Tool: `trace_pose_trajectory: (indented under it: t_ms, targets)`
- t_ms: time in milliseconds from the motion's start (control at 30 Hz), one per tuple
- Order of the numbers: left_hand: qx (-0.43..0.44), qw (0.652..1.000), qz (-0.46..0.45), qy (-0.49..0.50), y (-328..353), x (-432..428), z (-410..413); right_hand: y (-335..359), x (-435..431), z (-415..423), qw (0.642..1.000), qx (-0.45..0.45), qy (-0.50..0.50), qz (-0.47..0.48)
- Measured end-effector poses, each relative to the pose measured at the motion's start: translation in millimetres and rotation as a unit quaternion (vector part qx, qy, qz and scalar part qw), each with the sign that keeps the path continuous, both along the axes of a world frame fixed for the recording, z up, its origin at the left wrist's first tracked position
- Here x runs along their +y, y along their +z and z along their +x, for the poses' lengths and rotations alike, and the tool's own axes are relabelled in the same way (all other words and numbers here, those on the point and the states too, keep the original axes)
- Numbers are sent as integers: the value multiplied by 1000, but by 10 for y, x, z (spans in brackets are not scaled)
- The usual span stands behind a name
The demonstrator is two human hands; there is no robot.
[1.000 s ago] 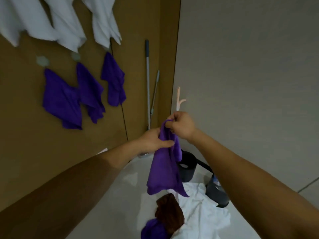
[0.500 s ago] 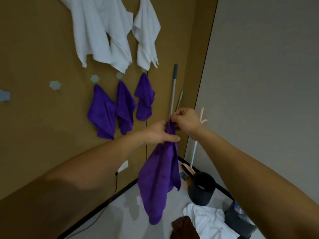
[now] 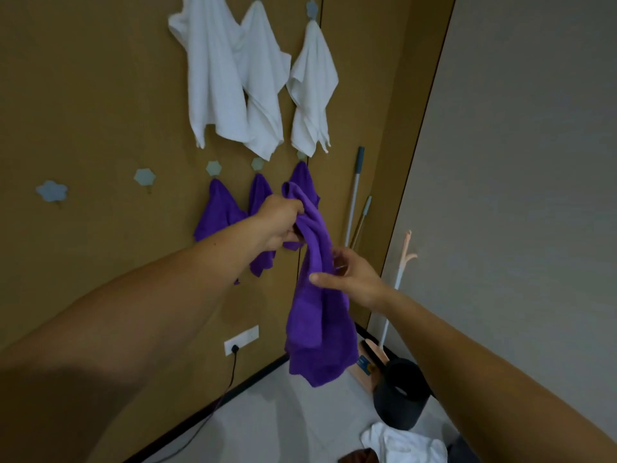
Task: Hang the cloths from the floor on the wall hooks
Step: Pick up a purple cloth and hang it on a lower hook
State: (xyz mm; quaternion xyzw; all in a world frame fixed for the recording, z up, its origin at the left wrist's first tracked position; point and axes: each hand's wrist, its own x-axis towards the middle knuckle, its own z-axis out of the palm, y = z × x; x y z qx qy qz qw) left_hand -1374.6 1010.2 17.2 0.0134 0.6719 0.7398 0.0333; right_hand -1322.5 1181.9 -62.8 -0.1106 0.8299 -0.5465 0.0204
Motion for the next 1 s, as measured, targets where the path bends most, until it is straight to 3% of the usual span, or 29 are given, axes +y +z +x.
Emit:
trace_pose_trajectory:
  t_ms: [167, 333, 500, 700, 867, 1000]
  targets:
    - [-4, 997, 73, 12, 185, 120, 51, -81, -194, 3, 993, 84, -80, 25]
    - [15, 998, 33, 44, 251, 271, 140, -19, -198, 9, 972, 140, -186, 11]
    - [6, 999, 6, 34, 177, 344, 188, 22, -248, 10, 967, 154, -199, 32]
    - [8, 997, -48, 65, 213, 356, 212, 30, -287, 35, 955, 140, -256, 57]
    - [13, 995, -69, 73, 355, 100, 217, -52, -117, 56, 988, 16, -149, 36]
    - [23, 991, -94, 95, 369, -53, 209, -22, 1, 44, 990, 5, -137, 38]
